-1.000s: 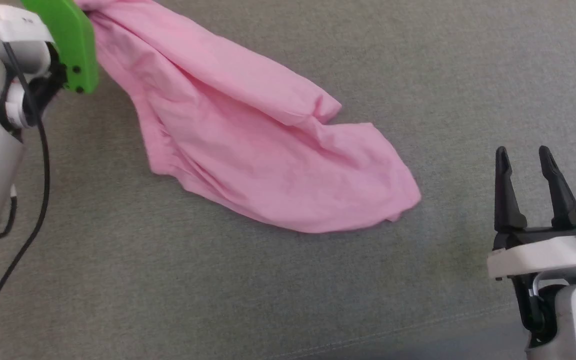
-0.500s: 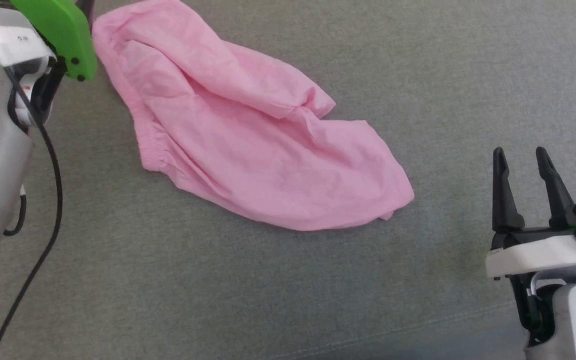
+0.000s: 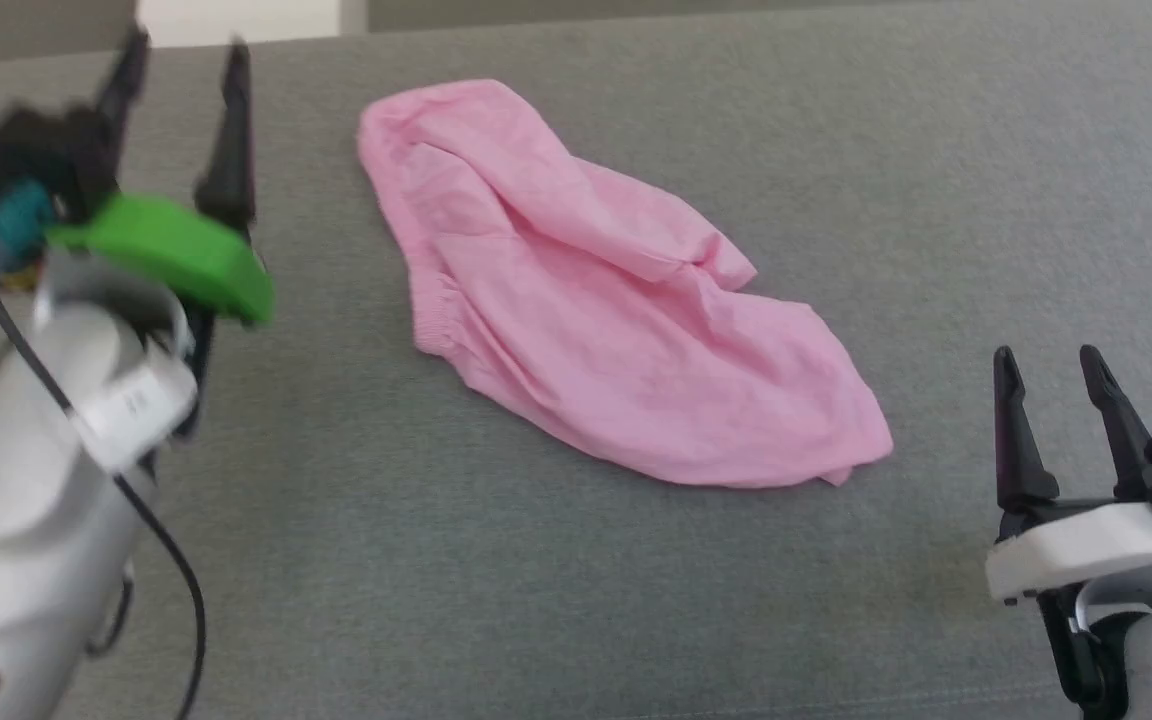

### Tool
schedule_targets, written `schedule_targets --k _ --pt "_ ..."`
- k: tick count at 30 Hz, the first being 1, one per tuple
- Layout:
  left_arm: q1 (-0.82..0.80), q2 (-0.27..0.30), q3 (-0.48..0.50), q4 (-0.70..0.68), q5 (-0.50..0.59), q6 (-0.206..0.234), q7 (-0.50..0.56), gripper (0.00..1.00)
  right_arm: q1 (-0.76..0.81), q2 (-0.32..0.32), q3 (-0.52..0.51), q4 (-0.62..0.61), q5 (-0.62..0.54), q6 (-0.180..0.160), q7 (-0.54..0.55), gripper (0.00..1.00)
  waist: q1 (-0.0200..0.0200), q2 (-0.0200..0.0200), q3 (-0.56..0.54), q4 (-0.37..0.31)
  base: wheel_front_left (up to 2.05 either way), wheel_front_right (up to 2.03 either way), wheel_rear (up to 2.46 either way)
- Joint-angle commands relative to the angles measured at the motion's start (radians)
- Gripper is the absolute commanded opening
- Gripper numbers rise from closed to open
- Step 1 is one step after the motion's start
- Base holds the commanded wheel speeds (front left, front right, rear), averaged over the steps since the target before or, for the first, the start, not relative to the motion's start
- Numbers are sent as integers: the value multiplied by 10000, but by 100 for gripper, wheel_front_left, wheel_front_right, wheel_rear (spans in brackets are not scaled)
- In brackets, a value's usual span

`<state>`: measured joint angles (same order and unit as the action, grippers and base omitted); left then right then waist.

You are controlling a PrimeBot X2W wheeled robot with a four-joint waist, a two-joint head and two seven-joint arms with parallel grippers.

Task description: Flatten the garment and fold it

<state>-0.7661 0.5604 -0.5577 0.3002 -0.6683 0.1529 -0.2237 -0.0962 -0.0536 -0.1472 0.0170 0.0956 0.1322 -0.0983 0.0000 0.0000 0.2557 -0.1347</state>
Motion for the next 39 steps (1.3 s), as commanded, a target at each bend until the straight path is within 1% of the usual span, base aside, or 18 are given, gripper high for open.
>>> schedule_targets --k 1,6,7,10,12,15,18,21,24,25,27,29,31,35,39 --pt "608 83 -5 -283 15 212 -94 100 163 -30 -20 -101 -37 -15 79 100 0 0 -700 720 0 0 0" --pt "2680 247 -135 -1526 -37 1187 -99 100 556 -170 -10 -290 112 -15 402 100 0 0 -1023 1094 0 0 0" --pt "3033 256 -211 -1702 -62 1311 -54 100 626 -198 6 -305 150 -15 459 100 0 0 -1065 1159 0 0 0" --pt "4025 440 -662 -2147 70 1503 135 100 826 -296 118 -366 250 -15 675 100 0 0 -1153 1381 0 0 0" --pt "4484 426 -819 -2372 47 1640 182 100 949 -358 204 -432 306 -15 872 100 0 0 -1177 1549 0 0 0" --pt "4856 354 -984 -2717 62 1866 274 100 1068 -523 322 -547 433 -15 1332 100 0 0 -1134 1848 0 0 0" --pt "4855 210 -1074 -2969 90 1999 354 100 910 -965 454 -721 709 -15 2104 100 0 0 -900 2263 0 0 0" --pt "4613 50 -1194 -3162 206 2024 436 100 409 -1552 526 -900 1242 -15 3195 100 0 0 -552 2699 0 0 0" --pt "4363 -149 -1244 -3217 272 2057 445 100 -418 -2468 815 -926 1970 -15 4926 100 0 0 -109 3152 0 0 0" --pt "4282 -228 -1254 -3207 280 2057 428 100 -759 -2772 883 -853 2325 -15 5663 100 0 0 58 3330 0 0 0" --pt "4159 -352 -1279 -3160 298 2039 387 100 -1452 -3291 1015 -689 2956 -15 6938 100 0 0 337 3622 0 0 0" --pt "4055 -463 -1313 -3092 321 2003 333 100 -2183 -3664 1081 -383 3483 -15 8129 100 0 0 596 3897 0 0 0" --pt "3955 -582 -1361 -3011 341 1951 283 100 -2842 -4147 1313 -78 3758 -15 9153 100 0 0 854 4205 0 0 0" --pt "3793 -850 -1405 -2828 348 1893 159 100 -3991 -4688 1458 823 3989 -15 10605 100 0 0 1277 4793 0 0 0" --pt "3691 -1121 -1438 -2671 352 1874 42 100 -4657 -4949 1699 1595 4018 -15 11334 100 0 0 1553 5287 0 0 0"
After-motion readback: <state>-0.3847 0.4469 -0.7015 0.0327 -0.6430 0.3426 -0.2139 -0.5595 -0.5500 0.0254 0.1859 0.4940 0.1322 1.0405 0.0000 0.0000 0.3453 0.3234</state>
